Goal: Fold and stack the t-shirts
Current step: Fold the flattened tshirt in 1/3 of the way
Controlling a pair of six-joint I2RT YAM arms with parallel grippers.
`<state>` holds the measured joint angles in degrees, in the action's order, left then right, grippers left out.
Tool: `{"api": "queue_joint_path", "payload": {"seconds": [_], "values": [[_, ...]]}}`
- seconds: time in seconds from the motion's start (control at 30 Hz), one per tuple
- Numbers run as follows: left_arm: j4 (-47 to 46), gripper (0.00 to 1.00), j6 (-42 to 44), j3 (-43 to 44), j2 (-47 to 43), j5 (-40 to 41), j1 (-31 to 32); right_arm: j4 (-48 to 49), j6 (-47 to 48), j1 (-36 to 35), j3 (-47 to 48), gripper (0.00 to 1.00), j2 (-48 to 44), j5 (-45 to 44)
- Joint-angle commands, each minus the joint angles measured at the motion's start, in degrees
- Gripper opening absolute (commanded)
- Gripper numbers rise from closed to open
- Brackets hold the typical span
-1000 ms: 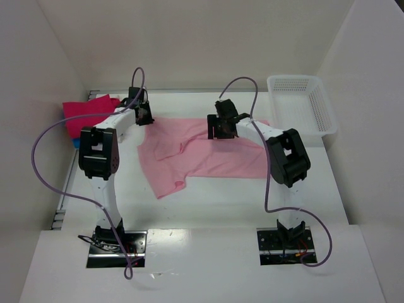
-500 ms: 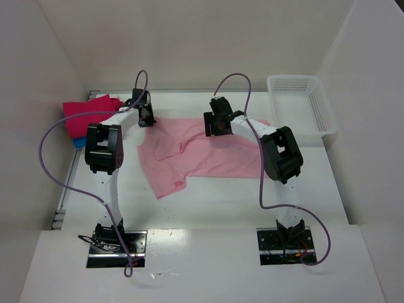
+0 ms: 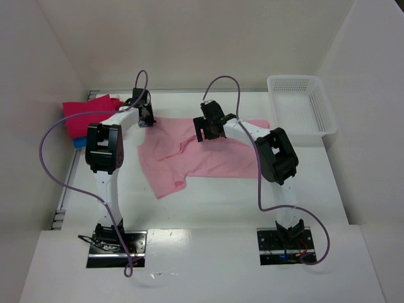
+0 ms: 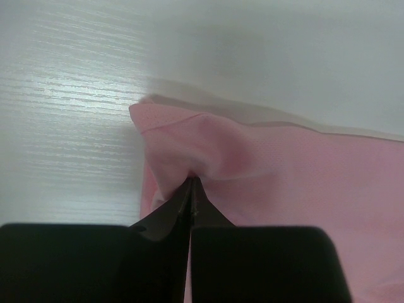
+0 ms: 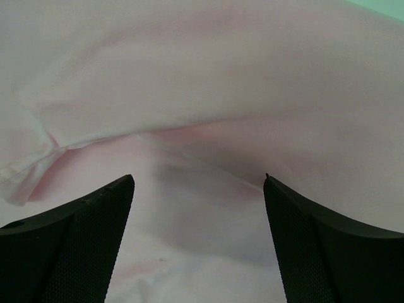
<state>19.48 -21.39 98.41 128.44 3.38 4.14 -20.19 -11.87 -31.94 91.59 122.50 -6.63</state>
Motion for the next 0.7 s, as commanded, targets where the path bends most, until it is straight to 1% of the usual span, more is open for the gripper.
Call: {"api": "queue_joint_path", "payload": {"seconds": [0.0,0.03,0.1,0.13,0.3,0.4,0.57,0.6,0.67], "values": [[1.6,0.01,-0.1,1.6,1.5,0.1,-0.5,1.6,1.6,-0.8,2.8,0.91,0.6,-0.7],[1.6,0.01,-0.1,1.6,1.5,0.1,-0.5,1.6,1.6,-0.8,2.8,0.91,0.6,-0.7],[1.6,0.01,-0.1,1.6,1.5,0.1,-0.5,2.3,2.3,-0.8,3.4,0.97,1.9,-0.7],[1.6,0.01,-0.1,1.6,1.5,0.1,-0.5,2.3,2.7,-0.8,4.3,0.98,2.5,-1.3],[1.6,0.01,0.4,1.6,1.5,-0.9,-0.5,-0.5,4.9,-0.8,9.5,0.98,6.8,-3.8],[1.6,0.01,0.4,1.6,1.5,-1.0,-0.5,-0.6,6.0,-0.8,10.9,0.98,8.2,-4.8],[1.6,0.01,0.4,1.6,1.5,-1.0,-0.5,-0.6,6.7,-0.8,11.1,0.78,8.8,-4.5],[1.6,0.01,0.4,1.6,1.5,-1.0,-0.5,-0.6,6.7,-0.8,11.1,0.72,8.8,-4.3],[1.6,0.01,0.4,1.6,1.5,-1.0,-0.5,-0.6,6.7,-0.8,10.8,0.56,8.8,-4.3]]}}
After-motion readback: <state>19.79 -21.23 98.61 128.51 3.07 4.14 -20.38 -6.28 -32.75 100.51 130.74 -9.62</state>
